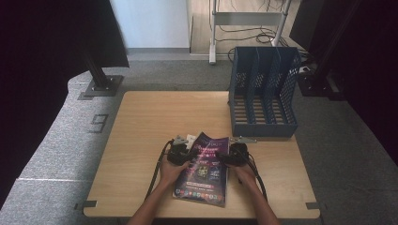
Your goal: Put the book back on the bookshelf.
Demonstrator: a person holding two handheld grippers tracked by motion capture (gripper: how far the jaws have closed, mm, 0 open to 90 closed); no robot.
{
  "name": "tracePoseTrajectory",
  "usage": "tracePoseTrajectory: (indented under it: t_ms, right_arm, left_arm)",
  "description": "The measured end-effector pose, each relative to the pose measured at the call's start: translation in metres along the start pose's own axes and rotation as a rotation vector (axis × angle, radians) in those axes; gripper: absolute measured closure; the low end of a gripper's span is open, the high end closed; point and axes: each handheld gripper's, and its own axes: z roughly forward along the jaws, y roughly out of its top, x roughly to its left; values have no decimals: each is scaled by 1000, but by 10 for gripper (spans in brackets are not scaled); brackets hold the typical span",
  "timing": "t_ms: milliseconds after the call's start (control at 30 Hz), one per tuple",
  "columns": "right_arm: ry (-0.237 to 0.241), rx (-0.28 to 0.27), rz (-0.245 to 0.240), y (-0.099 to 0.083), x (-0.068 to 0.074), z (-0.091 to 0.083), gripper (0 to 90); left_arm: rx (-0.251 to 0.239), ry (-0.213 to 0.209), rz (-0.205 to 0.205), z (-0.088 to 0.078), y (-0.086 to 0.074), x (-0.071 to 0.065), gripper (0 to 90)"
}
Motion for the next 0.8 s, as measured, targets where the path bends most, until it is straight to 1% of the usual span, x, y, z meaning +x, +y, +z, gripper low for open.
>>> tracePoseTrajectory:
  t_ms: [233,500,700,800]
  right_arm:
    - [12,1,10,1,-4,1,451]
    - [41,14,16,1,-6,0,528]
    - [51,33,2,3,-3,-1,551]
    - [59,36,9,3,-4,-1,569]
  left_arm:
    - [0,0,0,0,0,0,830]
    - [-3,0,0,-1,0,-1,832]
    - [-4,1,2,-1,0,-1,835]
    - [-5,1,5,-1,0,-1,835]
